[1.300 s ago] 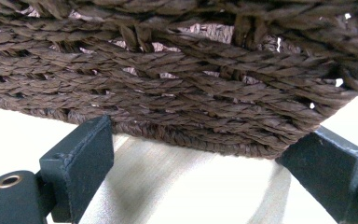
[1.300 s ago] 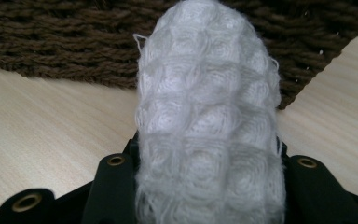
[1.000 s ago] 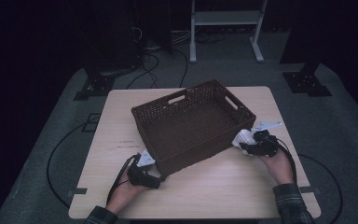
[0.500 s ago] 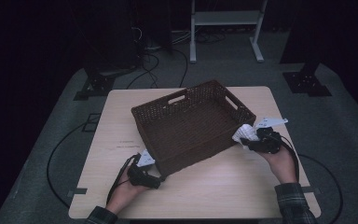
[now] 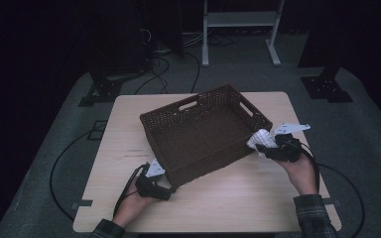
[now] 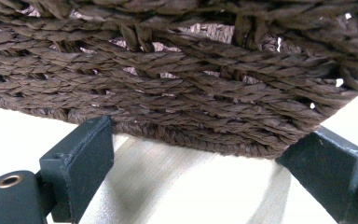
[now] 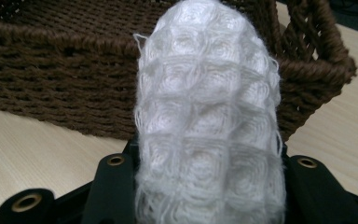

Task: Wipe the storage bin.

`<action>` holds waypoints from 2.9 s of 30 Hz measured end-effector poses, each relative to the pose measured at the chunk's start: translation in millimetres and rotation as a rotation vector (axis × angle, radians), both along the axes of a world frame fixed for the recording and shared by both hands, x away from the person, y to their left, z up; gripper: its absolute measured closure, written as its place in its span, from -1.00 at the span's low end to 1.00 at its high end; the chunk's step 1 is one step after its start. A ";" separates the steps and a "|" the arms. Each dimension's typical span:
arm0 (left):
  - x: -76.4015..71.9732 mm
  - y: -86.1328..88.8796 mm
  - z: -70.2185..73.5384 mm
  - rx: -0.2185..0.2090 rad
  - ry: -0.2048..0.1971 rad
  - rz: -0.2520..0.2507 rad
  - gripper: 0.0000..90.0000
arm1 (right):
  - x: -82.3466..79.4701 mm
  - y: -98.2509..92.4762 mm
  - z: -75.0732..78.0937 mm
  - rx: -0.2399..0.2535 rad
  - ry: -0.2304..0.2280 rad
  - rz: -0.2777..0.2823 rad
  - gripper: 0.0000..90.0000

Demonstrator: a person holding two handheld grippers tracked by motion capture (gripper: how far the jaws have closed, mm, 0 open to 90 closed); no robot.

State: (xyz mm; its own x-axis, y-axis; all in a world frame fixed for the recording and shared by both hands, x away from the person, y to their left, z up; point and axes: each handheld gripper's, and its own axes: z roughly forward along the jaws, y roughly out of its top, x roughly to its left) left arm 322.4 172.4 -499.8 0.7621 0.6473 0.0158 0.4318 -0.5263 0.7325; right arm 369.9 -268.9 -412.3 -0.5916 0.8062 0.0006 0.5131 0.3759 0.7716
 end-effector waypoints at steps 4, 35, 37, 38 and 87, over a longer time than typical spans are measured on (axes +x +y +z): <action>0.0 0.0 0.0 0.000 0.000 0.000 -0.80 | 2.3 2.8 -7.2 -0.015 0.023 0.006 0.19; 0.0 0.0 0.0 0.000 0.000 -0.001 -0.80 | 10.6 13.3 -50.6 -0.067 0.135 0.006 0.19; 0.0 0.0 0.0 0.000 0.000 -0.001 -0.80 | 10.7 13.9 -53.2 -0.074 0.140 0.006 0.19; 0.0 0.0 0.0 0.000 0.000 -0.001 -0.80 | 10.8 14.0 -54.6 -0.076 0.139 0.008 0.19; 0.2 0.1 0.0 0.001 0.000 -0.003 -0.80 | -2.7 26.4 -11.5 -0.004 0.043 0.037 0.19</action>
State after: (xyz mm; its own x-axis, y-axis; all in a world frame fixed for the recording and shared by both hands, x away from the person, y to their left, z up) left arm 322.6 172.5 -499.8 0.7642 0.6447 0.0164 0.4298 -0.5281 0.7324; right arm 367.2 -242.5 -423.8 -0.6205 0.7839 0.0234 0.5318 0.3986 0.7472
